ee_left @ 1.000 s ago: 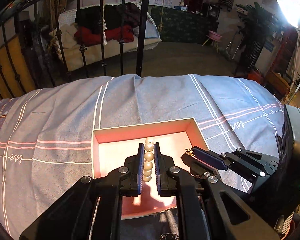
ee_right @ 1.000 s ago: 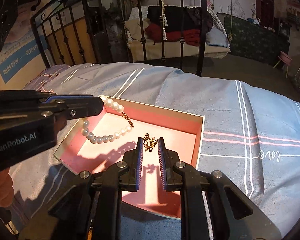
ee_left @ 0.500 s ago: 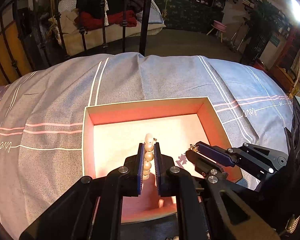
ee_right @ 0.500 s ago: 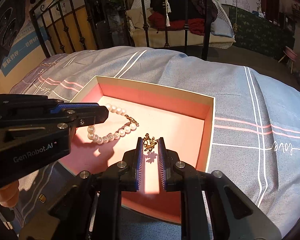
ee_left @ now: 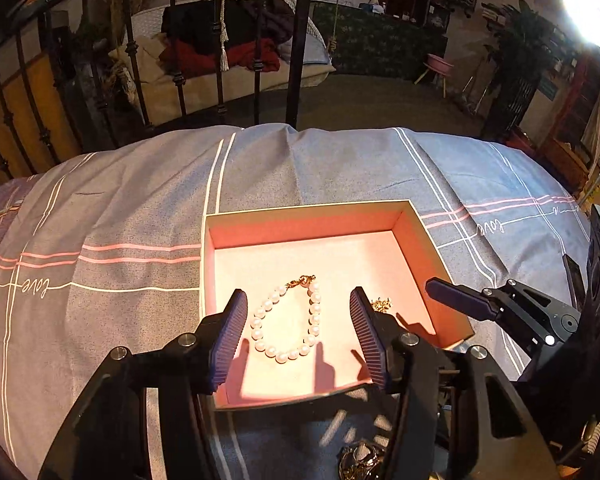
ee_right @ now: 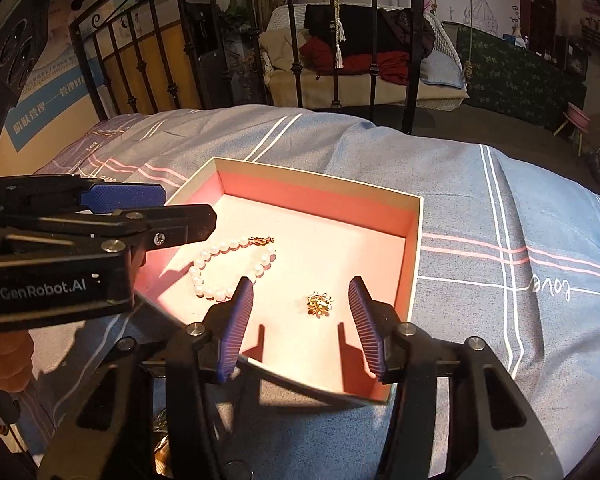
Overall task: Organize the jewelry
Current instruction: 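Withdraw both open tools from the box back to the pile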
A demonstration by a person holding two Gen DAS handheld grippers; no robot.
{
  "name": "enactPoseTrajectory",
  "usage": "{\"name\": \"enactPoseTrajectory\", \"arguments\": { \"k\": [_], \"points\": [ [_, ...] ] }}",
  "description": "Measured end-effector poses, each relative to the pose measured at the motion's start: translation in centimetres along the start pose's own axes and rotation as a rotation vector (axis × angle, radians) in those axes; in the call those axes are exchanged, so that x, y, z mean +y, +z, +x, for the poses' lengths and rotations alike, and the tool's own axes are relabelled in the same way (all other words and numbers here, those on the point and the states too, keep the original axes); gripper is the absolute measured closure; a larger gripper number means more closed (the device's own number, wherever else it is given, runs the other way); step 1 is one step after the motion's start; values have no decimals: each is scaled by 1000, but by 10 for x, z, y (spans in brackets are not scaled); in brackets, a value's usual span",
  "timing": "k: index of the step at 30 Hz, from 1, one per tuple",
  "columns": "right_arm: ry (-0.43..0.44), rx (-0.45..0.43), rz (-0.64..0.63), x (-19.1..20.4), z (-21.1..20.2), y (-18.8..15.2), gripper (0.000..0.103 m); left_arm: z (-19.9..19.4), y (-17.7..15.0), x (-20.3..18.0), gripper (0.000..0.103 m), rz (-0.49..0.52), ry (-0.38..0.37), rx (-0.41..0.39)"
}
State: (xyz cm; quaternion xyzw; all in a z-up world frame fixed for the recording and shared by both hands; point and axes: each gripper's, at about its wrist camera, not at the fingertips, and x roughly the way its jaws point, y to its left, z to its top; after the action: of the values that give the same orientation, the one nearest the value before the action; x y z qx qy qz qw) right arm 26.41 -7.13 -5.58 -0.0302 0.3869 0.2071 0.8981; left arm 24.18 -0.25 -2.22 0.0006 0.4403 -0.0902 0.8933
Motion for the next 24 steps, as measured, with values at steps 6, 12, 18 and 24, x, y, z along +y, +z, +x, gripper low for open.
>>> {"name": "enactPoseTrajectory", "arguments": {
  "k": [6, 12, 18, 24],
  "points": [
    [-12, -50, 26, 0, -52, -44, 52, -39, -59, 15, 41, -17, -2, -28],
    [8, 51, 39, 5, -63, -108, 52, -42, -127, 21, 41, -45, 3, 28],
    [-4, 91, -35, 21, -56, -123, 55, -30, -144, 13, 43, 16, 27, 51],
    [-20, 95, -65, 26, -53, -121, 56, -23, -144, 9, 60, 37, 25, 43]
  ]
}}
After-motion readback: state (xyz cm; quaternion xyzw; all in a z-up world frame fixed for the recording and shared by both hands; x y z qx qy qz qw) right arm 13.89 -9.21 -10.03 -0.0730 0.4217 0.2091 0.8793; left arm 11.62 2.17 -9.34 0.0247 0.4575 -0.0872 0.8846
